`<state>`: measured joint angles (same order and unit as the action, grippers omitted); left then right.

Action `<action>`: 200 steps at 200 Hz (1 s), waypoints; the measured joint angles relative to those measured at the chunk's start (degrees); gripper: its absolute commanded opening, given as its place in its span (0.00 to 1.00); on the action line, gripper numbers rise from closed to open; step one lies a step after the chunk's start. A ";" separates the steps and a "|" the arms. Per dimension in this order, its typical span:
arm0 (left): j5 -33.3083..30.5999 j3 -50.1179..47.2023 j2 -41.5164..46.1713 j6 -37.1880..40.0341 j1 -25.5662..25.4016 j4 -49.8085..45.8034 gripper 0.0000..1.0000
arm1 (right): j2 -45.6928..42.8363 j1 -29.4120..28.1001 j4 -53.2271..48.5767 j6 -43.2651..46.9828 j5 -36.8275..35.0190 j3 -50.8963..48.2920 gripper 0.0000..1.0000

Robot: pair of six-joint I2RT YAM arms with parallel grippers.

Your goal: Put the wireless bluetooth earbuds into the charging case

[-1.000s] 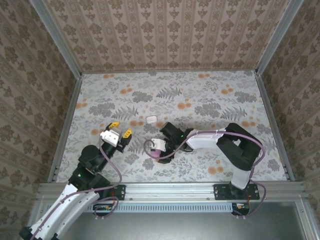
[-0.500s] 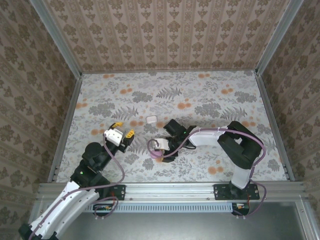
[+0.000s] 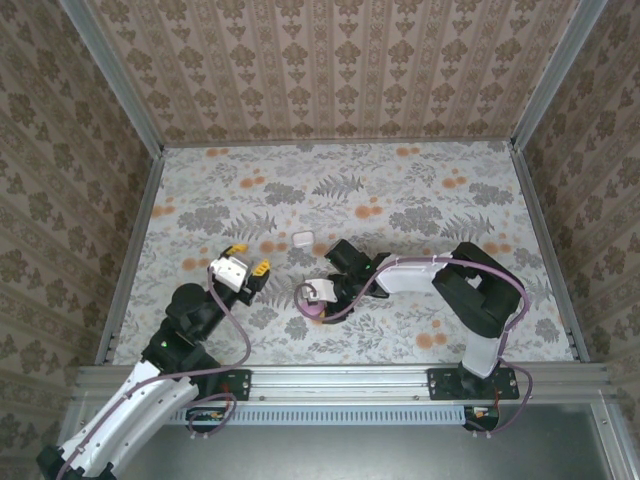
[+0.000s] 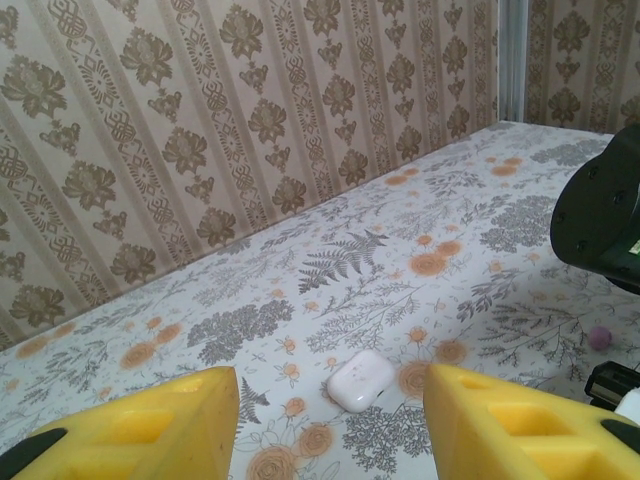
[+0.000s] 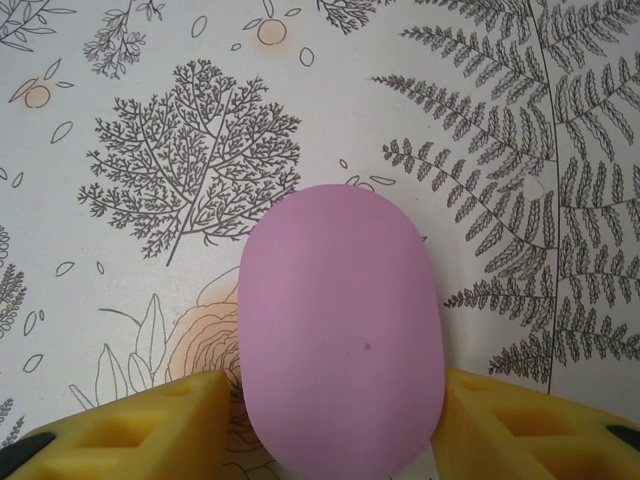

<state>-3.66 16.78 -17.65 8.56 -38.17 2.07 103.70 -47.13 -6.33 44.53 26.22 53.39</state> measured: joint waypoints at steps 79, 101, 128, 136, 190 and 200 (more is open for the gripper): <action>0.44 0.00 -0.31 -0.48 0.00 0.02 0.52 | 0.96 -0.37 0.87 0.33 1.33 0.04 0.49; 0.52 0.02 -0.31 -0.68 0.00 0.00 0.52 | 0.96 -0.37 1.01 0.28 1.33 0.15 0.44; 0.90 0.02 -0.50 -0.85 0.00 0.00 0.52 | 0.94 -0.39 1.36 -0.76 1.49 0.15 0.42; 1.11 0.02 -0.70 -0.85 0.00 0.02 0.52 | 0.81 -0.37 1.46 -1.42 1.49 0.15 0.42; 8.15 2.01 -6.47 -0.35 0.02 0.55 0.56 | -10.47 4.11 -1.62 -10.86 7.28 0.39 0.42; 10.38 2.80 -8.26 -0.02 0.02 1.14 0.58 | -13.97 6.40 -2.64 -12.98 9.07 0.87 0.43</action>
<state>6.72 19.57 -25.91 8.54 -38.15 3.20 89.73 -40.73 -8.97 31.55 35.29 54.26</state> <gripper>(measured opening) 0.557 0.425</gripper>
